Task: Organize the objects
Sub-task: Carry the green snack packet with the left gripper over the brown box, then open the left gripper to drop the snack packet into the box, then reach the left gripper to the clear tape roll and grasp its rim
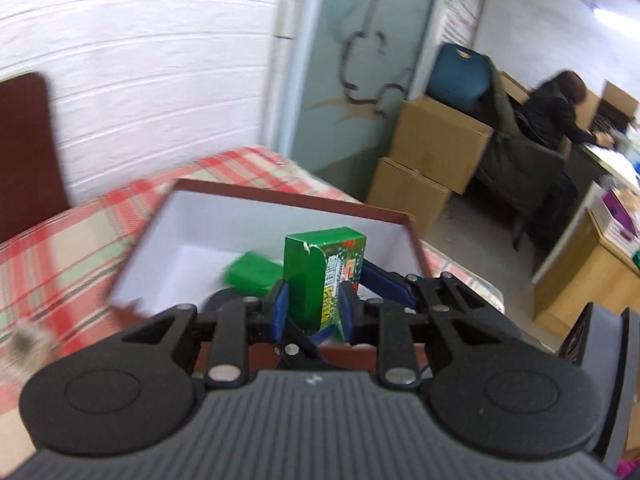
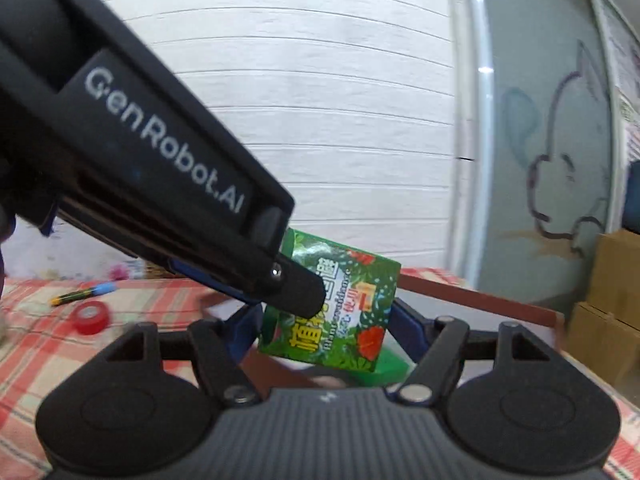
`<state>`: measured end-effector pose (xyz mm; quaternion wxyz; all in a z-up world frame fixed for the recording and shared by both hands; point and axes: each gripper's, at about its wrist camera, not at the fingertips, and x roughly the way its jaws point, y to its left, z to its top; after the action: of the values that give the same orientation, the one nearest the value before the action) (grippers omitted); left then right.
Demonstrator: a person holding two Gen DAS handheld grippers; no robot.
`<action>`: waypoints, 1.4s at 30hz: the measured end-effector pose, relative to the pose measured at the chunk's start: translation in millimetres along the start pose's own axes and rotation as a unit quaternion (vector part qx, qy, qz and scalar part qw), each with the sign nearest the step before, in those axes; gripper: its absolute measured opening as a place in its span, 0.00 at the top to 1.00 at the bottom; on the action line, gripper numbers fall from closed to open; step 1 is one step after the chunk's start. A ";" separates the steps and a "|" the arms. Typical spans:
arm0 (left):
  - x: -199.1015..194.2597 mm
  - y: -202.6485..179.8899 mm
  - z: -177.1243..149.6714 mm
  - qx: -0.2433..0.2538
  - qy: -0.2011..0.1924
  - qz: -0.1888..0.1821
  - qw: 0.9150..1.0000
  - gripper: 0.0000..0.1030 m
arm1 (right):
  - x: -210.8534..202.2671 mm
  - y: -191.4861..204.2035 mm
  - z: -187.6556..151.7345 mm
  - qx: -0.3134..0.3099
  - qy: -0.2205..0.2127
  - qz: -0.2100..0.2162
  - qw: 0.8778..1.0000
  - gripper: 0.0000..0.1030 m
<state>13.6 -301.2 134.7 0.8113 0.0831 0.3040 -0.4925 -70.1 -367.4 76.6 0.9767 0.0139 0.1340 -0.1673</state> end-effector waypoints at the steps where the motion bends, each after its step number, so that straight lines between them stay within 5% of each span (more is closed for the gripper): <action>1: 10.2 -5.7 0.7 0.005 0.005 -0.006 1.000 0.72 | 2.5 -10.7 -2.2 0.003 0.005 -0.012 1.000 0.31; 9: 54.9 -21.9 -6.3 0.027 0.005 0.011 1.000 0.71 | 25.8 -46.5 -19.6 0.015 0.032 -0.059 0.998 0.13; 20: -27.9 6.5 -34.0 -0.008 -0.065 0.036 0.997 0.62 | -30.5 2.3 -38.4 -0.008 -0.070 -0.050 0.996 0.07; 24: -57.0 42.8 -61.8 -0.057 -0.057 0.086 0.993 0.62 | -46.5 40.6 -49.1 -0.036 -0.069 0.006 0.997 0.07; 32: -86.1 120.0 -128.2 -0.125 0.021 0.246 0.961 0.62 | -20.3 106.7 -73.7 -0.041 0.082 0.158 0.983 0.07; 42: -153.7 208.3 -208.7 -0.214 0.024 0.334 0.918 0.62 | 3.6 184.4 -80.4 -0.102 0.152 0.225 0.957 0.07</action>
<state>53.9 8.9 21.5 0.9192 0.0159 0.3764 -0.1143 -26.6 -188.7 -5.1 0.9534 -0.0305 0.2907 0.0753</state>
